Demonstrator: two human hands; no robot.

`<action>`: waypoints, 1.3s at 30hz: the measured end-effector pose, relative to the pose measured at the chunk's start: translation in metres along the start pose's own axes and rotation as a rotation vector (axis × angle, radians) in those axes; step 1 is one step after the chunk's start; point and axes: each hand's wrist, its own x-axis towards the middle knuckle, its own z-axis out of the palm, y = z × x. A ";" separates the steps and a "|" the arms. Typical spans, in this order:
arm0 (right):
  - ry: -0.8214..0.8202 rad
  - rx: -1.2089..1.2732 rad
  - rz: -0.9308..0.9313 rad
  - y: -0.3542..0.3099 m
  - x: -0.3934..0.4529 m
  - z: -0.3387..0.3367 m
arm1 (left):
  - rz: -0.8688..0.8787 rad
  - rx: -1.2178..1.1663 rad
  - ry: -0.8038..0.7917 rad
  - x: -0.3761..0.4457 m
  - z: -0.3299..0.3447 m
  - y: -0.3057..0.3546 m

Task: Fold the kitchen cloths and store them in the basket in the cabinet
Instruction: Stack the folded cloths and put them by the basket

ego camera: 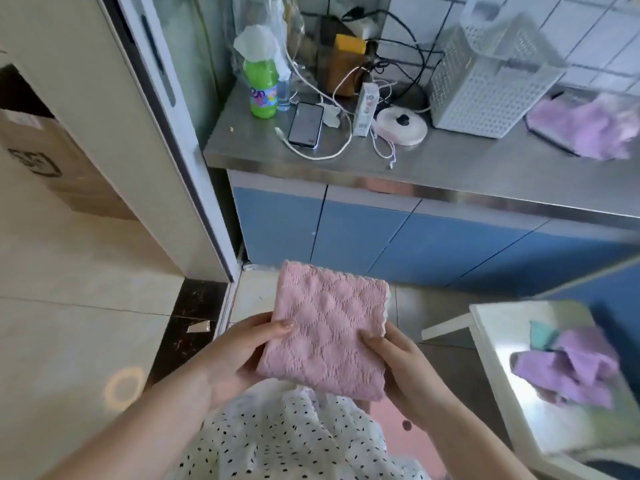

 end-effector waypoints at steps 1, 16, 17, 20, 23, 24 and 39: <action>0.025 0.049 -0.012 -0.003 0.003 -0.001 | -0.024 0.023 -0.021 0.009 0.001 0.009; 0.348 0.097 -0.232 -0.148 0.089 -0.102 | -0.094 0.350 -0.111 0.213 0.123 0.151; 0.352 0.091 -0.240 -0.164 0.092 -0.111 | -0.085 0.360 -0.123 0.225 0.137 0.159; 0.353 0.078 -0.297 -0.214 0.099 -0.144 | -0.040 0.375 -0.162 0.263 0.181 0.182; 0.352 0.113 -0.349 -0.256 0.103 -0.164 | 0.006 0.391 -0.187 0.291 0.219 0.202; 0.361 0.119 -0.358 -0.266 0.104 -0.168 | 0.021 0.394 -0.191 0.296 0.229 0.208; 0.380 0.091 -0.503 -0.473 0.158 -0.251 | 0.312 0.447 -0.284 0.424 0.370 0.347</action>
